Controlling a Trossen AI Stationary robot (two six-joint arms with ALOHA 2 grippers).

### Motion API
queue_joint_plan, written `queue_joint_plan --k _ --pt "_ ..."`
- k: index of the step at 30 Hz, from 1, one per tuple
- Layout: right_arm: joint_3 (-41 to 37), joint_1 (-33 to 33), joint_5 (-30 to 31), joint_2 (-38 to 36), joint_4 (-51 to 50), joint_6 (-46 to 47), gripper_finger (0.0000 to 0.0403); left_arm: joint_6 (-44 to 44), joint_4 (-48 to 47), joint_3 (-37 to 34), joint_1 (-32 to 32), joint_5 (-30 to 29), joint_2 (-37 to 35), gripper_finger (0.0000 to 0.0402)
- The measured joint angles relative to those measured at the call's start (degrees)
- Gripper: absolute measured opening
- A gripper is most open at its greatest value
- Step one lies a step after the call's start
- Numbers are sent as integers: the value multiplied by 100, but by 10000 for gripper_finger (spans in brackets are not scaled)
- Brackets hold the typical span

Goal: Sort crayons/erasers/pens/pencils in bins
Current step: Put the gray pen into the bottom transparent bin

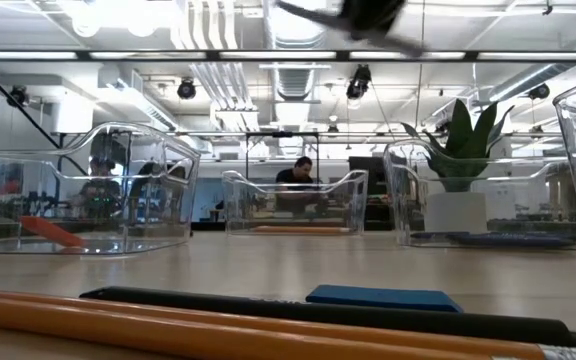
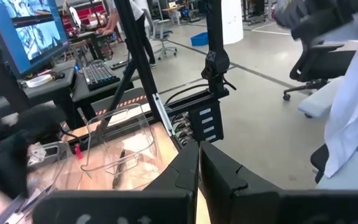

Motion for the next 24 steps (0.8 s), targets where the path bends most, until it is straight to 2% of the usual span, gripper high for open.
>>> queue_joint_plan --k 7,13,20,24 --pt "-14 1334 4 -460 -983 2039 27 2 -7 -15 13 0 0 0" --pt "-78 2366 438 -310 -1140 3302 27 4 -9 -22 42 0 0 0" --pt "-117 2977 456 -20 -2411 4538 27 0 -2 -26 42 0 0 0" --pt "-380 3128 450 -54 -2408 4935 27 -4 -2 -28 42 0 0 0"
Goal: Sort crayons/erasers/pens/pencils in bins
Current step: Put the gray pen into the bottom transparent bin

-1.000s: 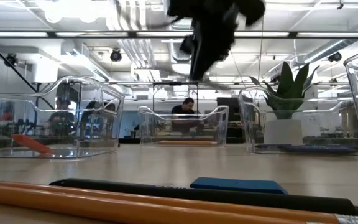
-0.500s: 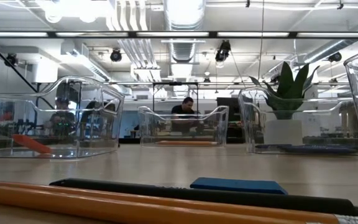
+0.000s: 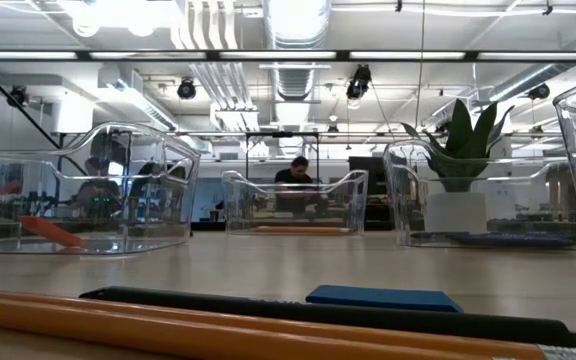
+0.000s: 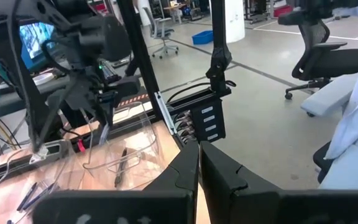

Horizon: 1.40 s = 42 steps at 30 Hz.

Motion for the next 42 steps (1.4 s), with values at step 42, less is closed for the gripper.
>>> queue_joint_plan --k 42 --pt "-2771 30 -896 -147 2661 473 126 -959 -231 -24 66 -251 157 0"
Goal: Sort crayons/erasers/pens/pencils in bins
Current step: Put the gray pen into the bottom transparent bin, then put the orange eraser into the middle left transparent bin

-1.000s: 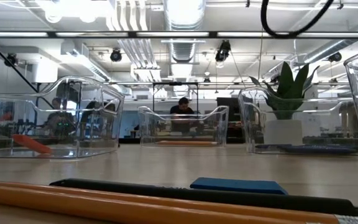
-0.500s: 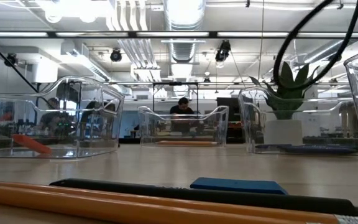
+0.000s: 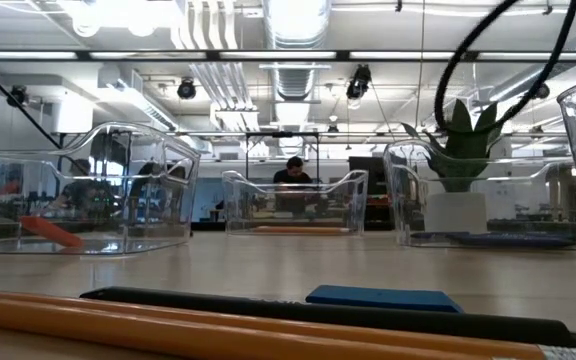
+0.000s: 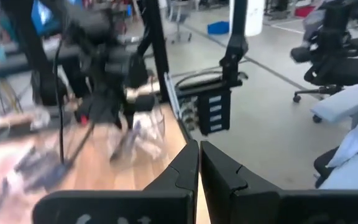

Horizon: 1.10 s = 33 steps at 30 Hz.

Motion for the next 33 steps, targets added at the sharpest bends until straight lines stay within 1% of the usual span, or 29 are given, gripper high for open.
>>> queue_joint_plan --k 3,5,9,11,13,17,21,23,26,31,33 --pt "335 0 0 0 -527 -6 147 -705 -509 0 0 10 -11 0" --pt "618 0 0 2 -974 -13 157 -1297 -913 0 0 162 -13 1" --pt "1217 0 18 2 -1757 -8 169 -2640 -1820 0 0 721 -13 20" --pt "1488 0 219 2 -1998 -15 171 -3305 -2176 0 -2 941 -6 34" --pt "1748 0 576 2 -2161 -22 171 -3877 -2465 0 0 1196 9 50" --pt "2234 -2 1276 4 -2259 -236 171 -4810 -2973 0 0 1776 65 80" --pt "2628 -2 1885 4 -2252 -558 171 -6015 -3832 -16 -1 2384 194 103" --pt "2772 -2 2127 4 -2257 -778 171 -6598 -4219 -46 7 2548 313 111" --pt "2930 -2 2384 4 -2254 -1110 171 -7223 -4549 -161 9 2704 522 116" --pt "2990 -15 2515 6 -2245 -1413 171 -7877 -4566 -320 46 3450 828 116" --pt "2987 -15 2557 7 -2245 -1452 171 -8019 -4577 -332 62 3569 899 116"
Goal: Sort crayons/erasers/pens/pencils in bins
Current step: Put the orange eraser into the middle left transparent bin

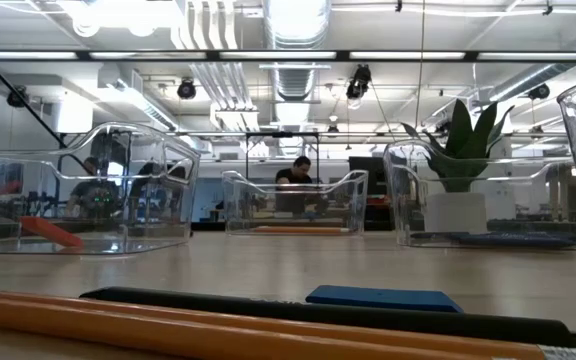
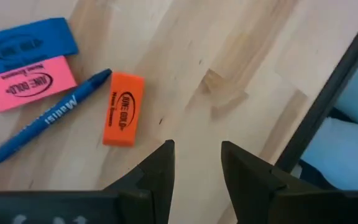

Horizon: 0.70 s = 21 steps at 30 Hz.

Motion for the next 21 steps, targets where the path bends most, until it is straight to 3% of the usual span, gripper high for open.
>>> queue_joint_plan --k 11,21 --pt "-11 0 4 0 30 -10 171 -36 -862 -2 266 9 139 116" --pt "-14 0 4 0 52 -10 171 -16 -798 -4 279 18 412 116"
